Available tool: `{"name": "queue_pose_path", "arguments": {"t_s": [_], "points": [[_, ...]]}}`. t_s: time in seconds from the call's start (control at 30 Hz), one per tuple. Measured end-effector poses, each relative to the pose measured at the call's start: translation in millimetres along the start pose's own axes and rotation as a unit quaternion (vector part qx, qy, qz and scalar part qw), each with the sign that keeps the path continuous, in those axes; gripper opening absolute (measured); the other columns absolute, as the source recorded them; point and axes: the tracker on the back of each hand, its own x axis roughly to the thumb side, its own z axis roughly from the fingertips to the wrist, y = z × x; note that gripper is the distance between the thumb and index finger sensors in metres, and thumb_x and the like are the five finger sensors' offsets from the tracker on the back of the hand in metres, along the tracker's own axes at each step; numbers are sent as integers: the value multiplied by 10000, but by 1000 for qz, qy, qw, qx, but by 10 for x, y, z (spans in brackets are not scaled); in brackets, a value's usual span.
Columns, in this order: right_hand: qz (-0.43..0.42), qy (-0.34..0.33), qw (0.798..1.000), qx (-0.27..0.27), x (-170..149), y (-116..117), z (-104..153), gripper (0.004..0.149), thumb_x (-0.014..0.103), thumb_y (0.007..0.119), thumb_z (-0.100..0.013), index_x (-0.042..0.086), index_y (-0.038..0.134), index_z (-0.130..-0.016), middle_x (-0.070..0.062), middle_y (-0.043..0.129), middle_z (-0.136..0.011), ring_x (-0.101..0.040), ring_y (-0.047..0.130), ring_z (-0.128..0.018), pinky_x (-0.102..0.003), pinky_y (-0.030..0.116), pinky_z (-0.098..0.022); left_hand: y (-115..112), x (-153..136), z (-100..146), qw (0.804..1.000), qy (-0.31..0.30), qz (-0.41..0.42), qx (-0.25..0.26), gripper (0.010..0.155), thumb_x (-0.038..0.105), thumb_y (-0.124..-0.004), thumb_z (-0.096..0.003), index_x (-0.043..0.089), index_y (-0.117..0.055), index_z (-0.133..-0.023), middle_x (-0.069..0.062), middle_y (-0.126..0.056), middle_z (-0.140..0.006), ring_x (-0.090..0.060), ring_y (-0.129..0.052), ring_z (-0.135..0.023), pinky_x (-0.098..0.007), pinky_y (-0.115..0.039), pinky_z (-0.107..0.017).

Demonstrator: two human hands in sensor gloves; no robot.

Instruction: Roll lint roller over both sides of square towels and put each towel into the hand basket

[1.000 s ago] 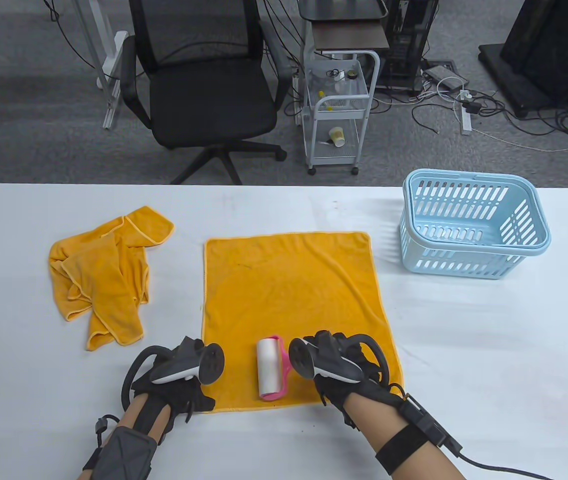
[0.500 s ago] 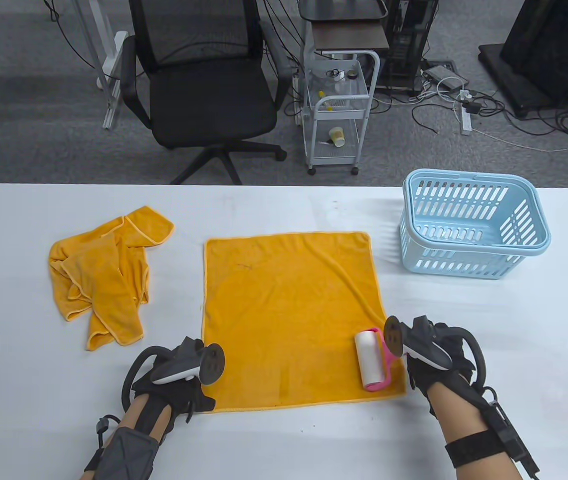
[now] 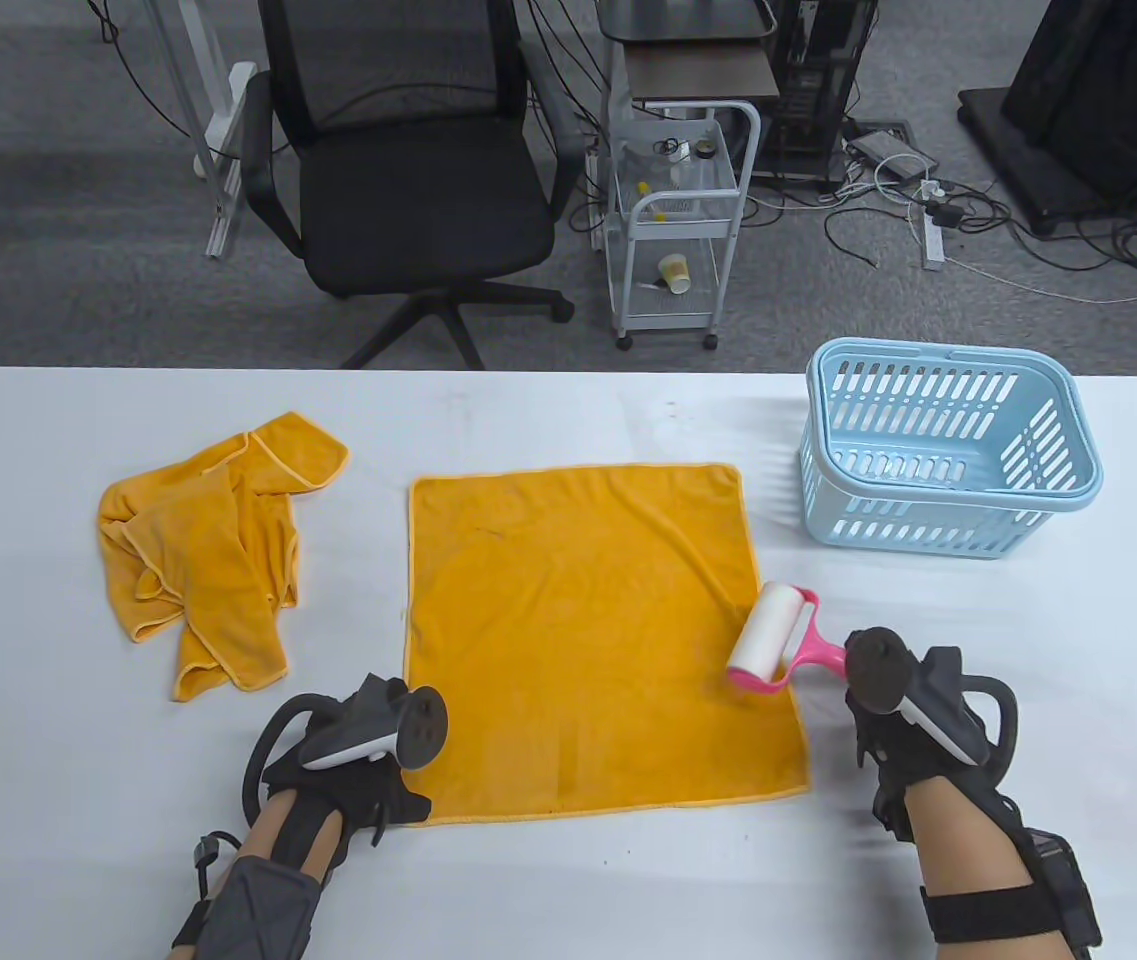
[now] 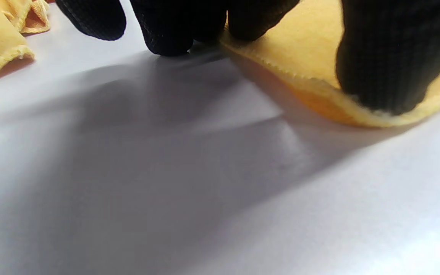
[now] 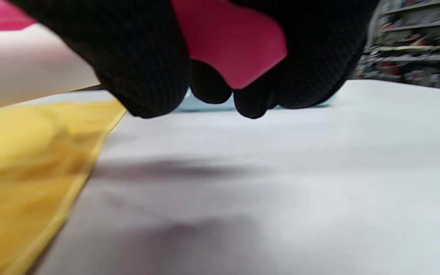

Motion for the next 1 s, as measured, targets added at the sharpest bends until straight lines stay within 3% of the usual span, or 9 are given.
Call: {"name": "queue_pose_path", "arguments": {"t_s": [0.13, 0.33, 0.63, 0.77, 0.83, 0.93, 1.0], "points": [[-4, 79, 996, -40, -209, 10, -20, 657, 359, 934, -458, 150, 637, -1006, -117, 838, -881, -356, 985, -718, -466, 911, -441, 0, 1, 0, 1000, -1, 0, -1, 930, 634, -873, -341, 231, -473, -1078, -122, -367, -1219, -445, -550, -1092, -711, -494, -743], [30, 156, 987, -15, -403, 205, -116, 682, 370, 938, -455, 96, 650, -1009, -135, 865, -859, -351, 1005, -686, -462, 922, -411, -3, -1, 3, 1000, -1, 0, 1, 930, 635, -870, -342, 231, -472, -1079, -123, -368, -1218, -446, -550, -1091, -709, -497, -741], [41, 169, 984, 36, -428, 343, -169, 747, 383, 919, -470, 48, 593, -1053, -187, 827, -919, -404, 935, -764, -521, 872, -467, 42, -34, 86, 999, -31, 21, 9, 888, 627, -880, -341, 270, -535, -1077, -131, -385, -1218, -456, -578, -1094, -706, -517, -735], [27, 156, 987, 42, -389, 252, -115, 851, 425, 927, -459, 26, 491, -1071, -249, 751, -968, -483, 869, -799, -575, 838, -487, 106, 28, 188, 998, -56, 3, 24, 924, 628, -906, -319, 281, -525, -1087, -134, -381, -1219, -445, -587, -1097, -702, -524, -736], [4, 122, 992, 10, -327, 63, -18, 849, 465, 902, -467, 43, 492, -1080, -259, 742, -973, -490, 879, -782, -571, 847, -468, 129, 67, 233, 998, -56, -17, 28, 903, 631, -916, -310, 281, -579, -1071, -131, -423, -1217, -438, -616, -1090, -696, -540, -733], [-27, 22, 999, 2, -154, -129, 124, 795, 465, 903, -467, 116, 554, -1090, -226, 716, -1014, -503, 821, -850, -600, 800, -525, 139, 140, 256, 997, -64, -36, 37, 809, 621, -926, -307, 349, -590, -991, -87, -477, -1201, -398, -654, -1073, -683, -551, -738], [-48, -62, 996, 34, 5, -176, 194, 672, 416, 922, -471, 153, 694, -1045, -181, 732, -1030, -495, 772, -914, -638, 735, -588, 123, 202, 241, 996, -74, -45, 29, 715, 606, -933, -315, 387, -643, -930, -65, -504, -1193, -382, -662, -1067, -681, -549, -740]]}}
